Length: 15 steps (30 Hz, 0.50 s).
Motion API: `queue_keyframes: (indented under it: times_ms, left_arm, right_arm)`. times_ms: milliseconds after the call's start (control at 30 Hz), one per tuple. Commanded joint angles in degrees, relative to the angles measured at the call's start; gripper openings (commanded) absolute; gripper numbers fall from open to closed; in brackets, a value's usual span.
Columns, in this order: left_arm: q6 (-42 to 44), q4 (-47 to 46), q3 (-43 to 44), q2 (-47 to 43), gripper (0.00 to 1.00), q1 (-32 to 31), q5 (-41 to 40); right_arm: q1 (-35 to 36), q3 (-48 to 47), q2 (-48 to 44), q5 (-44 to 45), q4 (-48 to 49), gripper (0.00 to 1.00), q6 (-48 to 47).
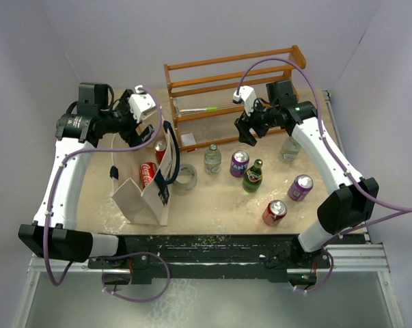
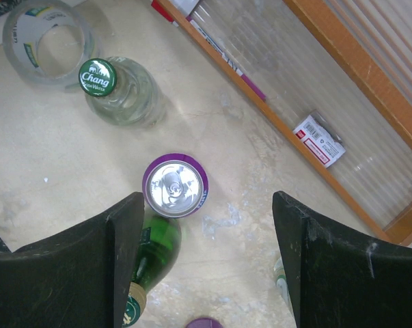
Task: Place the beverage into the canvas bag
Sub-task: Pick up the drink from the canvas bag.
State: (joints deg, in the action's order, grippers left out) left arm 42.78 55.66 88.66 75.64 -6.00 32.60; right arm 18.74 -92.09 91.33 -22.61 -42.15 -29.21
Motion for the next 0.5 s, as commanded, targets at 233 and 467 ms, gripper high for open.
queue_keyframes:
  times_ms: [233, 467]
  left_arm:
    - [13.8, 4.6, -11.7, -7.7, 0.99, 0.3, 6.4]
    - [22.2, 16.5, -11.9, -9.6, 0.99, 0.3, 6.5]
  right_arm:
    - [2.3, -0.3, -1.5, 8.8, 4.8, 0.77, 1.8]
    - [2.7, 1.8, -0.5, 10.9, 7.4, 0.77, 6.7]
